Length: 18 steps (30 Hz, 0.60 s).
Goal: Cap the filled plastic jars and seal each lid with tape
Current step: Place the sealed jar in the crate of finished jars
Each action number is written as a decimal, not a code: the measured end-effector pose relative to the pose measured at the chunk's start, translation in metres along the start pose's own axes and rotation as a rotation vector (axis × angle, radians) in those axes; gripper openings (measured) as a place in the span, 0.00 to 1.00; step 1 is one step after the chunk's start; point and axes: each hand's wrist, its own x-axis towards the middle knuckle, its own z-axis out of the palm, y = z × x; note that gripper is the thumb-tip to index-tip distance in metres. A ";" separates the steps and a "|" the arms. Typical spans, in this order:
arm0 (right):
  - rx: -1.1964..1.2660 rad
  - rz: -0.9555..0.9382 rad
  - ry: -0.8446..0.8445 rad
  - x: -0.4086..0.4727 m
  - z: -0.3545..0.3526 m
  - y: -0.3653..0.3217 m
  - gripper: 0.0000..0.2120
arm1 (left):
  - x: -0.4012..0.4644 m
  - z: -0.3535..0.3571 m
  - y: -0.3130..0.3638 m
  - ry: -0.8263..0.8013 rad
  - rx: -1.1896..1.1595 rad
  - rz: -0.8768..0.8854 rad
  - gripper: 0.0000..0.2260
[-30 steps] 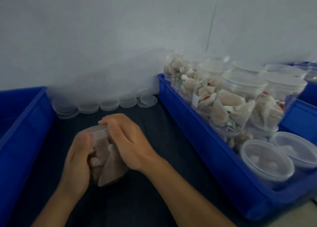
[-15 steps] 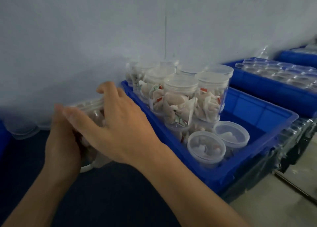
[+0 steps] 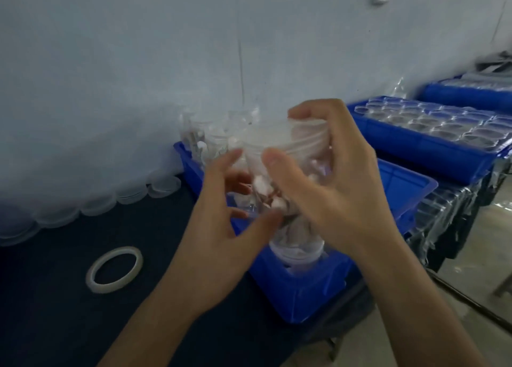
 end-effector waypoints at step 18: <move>-0.156 0.182 0.031 -0.024 0.014 0.057 0.39 | -0.011 0.027 -0.059 0.031 0.199 -0.023 0.31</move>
